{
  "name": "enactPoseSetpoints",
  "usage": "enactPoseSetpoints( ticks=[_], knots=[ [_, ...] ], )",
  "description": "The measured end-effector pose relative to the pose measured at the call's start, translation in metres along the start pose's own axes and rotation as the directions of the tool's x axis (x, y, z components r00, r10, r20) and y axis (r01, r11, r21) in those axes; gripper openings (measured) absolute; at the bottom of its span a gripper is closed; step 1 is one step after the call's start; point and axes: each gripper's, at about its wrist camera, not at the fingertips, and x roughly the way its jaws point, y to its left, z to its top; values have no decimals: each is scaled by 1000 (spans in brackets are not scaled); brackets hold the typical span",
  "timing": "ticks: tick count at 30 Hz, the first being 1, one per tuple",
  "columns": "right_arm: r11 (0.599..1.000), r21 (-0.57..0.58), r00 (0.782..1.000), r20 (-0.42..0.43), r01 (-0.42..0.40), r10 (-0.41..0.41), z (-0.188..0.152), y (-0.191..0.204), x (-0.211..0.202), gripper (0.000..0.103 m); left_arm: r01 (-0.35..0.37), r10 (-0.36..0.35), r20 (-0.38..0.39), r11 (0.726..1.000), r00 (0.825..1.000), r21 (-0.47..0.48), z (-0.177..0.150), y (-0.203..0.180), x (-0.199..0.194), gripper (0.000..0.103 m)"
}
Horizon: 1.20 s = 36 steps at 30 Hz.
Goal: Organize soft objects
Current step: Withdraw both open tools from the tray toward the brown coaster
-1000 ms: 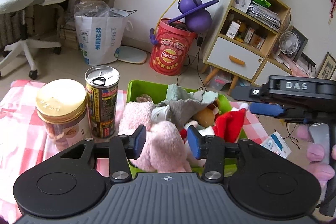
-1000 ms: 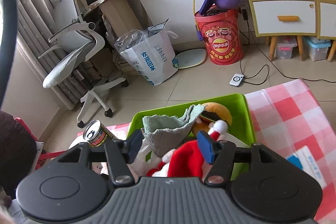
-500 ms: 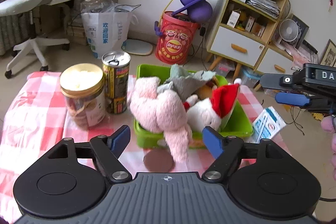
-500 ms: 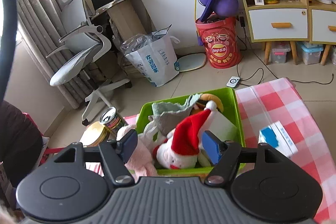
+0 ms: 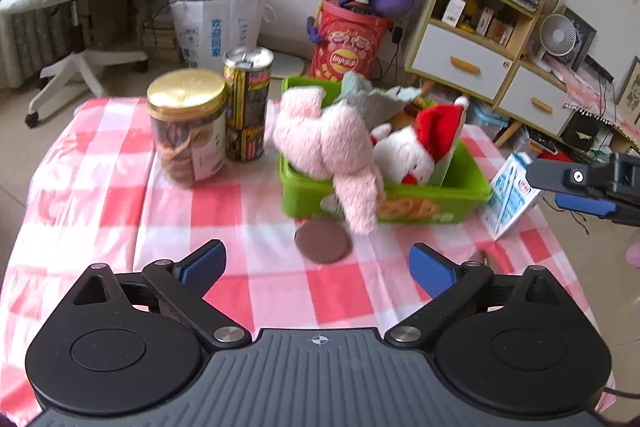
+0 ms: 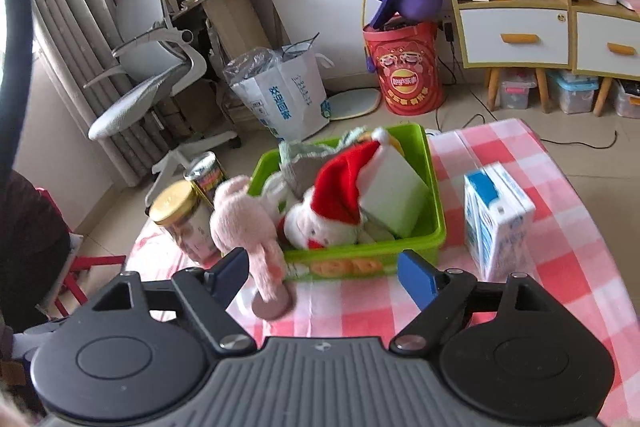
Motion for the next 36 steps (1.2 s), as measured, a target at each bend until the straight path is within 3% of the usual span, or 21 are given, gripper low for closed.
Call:
enactPoseSetpoints(
  ticks=[9, 15, 22, 32, 36],
  knots=[
    [998, -14, 997, -37, 69, -69, -40, -9, 10, 67, -70, 69, -47, 998, 996, -11, -21, 7, 13, 98],
    [987, -52, 982, -110, 151, -156, -59, -15, 25, 67, -120, 119, -114, 993, 986, -6, -35, 11, 27, 98],
    [976, -122, 967, -159, 181, -199, -80, -16, 39, 68, -152, 155, -155, 988, 976, 28, -48, 8, 42, 98],
    [956, -206, 950, -187, 210, -249, -107, -38, 52, 69, -167, 196, -123, 963, 973, 210, -65, -8, 71, 98],
    [953, -209, 944, -202, 219, -262, -113, -53, 60, 74, -128, 143, -49, 964, 988, 235, -70, -10, 81, 98]
  ],
)
